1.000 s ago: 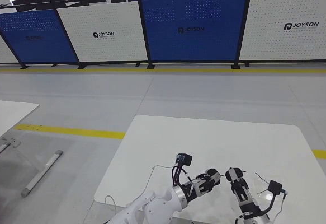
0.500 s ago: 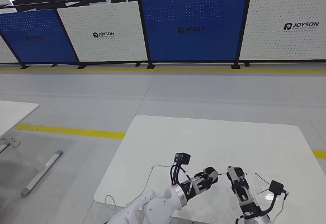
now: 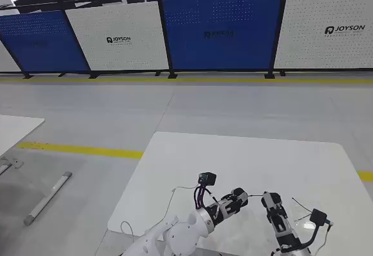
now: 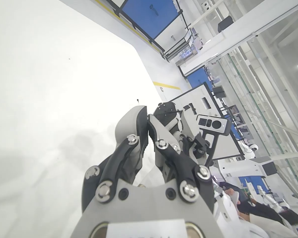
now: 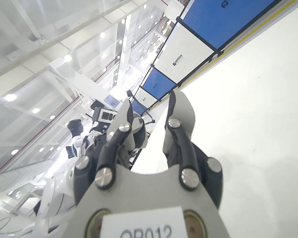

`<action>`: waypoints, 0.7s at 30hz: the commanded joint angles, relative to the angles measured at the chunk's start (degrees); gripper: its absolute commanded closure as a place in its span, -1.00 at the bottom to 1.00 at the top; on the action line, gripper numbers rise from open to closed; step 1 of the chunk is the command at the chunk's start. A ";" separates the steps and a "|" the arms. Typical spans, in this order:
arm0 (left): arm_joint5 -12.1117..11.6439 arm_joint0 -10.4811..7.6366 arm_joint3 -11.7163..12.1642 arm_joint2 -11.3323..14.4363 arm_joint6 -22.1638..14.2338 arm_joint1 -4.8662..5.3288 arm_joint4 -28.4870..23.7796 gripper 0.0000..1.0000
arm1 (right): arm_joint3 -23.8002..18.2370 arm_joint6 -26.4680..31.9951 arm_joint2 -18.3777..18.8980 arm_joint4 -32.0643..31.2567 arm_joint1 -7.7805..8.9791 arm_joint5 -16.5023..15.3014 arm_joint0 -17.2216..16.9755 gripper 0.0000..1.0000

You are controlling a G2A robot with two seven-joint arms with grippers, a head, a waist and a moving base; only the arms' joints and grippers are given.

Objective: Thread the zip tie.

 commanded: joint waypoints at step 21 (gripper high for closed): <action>-2.62 0.24 -0.20 0.17 -0.77 -0.06 0.81 1.00 | -0.07 0.43 -1.58 0.49 1.35 0.00 1.09 1.00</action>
